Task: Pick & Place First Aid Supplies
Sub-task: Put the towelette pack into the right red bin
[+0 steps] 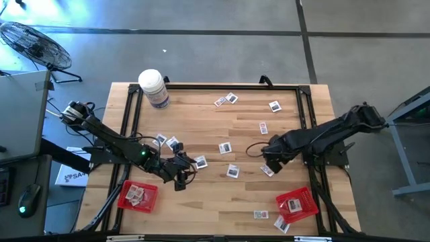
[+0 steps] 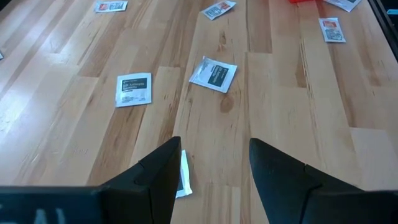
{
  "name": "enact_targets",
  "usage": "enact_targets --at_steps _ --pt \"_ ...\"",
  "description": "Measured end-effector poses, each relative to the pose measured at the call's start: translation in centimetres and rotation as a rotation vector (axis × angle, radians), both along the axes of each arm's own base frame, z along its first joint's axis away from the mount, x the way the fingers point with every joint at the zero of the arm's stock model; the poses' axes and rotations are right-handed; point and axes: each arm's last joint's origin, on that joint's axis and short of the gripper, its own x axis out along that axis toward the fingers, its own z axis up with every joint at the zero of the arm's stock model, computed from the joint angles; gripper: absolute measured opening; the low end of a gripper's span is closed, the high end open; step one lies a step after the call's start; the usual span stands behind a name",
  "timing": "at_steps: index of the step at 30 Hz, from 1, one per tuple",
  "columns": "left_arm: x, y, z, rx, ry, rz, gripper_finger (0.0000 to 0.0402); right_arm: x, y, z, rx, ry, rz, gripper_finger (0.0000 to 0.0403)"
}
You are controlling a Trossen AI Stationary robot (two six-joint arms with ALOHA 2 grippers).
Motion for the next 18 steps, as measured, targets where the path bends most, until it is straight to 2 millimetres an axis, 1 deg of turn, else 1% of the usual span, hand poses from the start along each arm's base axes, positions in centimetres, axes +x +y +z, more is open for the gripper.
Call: enact_targets --at_steps 3,6,9,11,12,14,18 --pt "0.0 0.0 0.0 -0.001 -0.001 -0.001 0.0186 0.7 2.0 2.2 0.059 -0.069 -0.013 0.0001" --pt "0.0 0.0 0.0 -0.002 0.000 -0.002 0.0186 0.9 4.9 4.3 0.134 -0.142 -0.037 0.0001" --pt "0.0 0.0 0.0 -0.002 0.000 -0.002 0.0186 0.4 8.0 5.7 0.219 -0.192 -0.086 0.0001" --pt "0.0 0.0 0.0 -0.002 0.000 -0.002 0.0186 -0.3 9.9 6.3 0.264 -0.201 -0.130 0.0001" --pt "0.0 0.0 0.0 -0.002 0.000 -0.003 0.0186 -0.7 10.7 6.4 0.272 -0.189 -0.165 0.0001" --pt "0.0 0.0 0.0 -0.005 0.001 -0.005 0.0186 -1.6 12.2 5.9 0.273 -0.126 -0.240 0.0000" --pt "0.0 0.0 0.0 -0.007 0.002 -0.009 0.0186 -2.2 14.7 3.8 0.226 0.010 -0.297 0.0000"
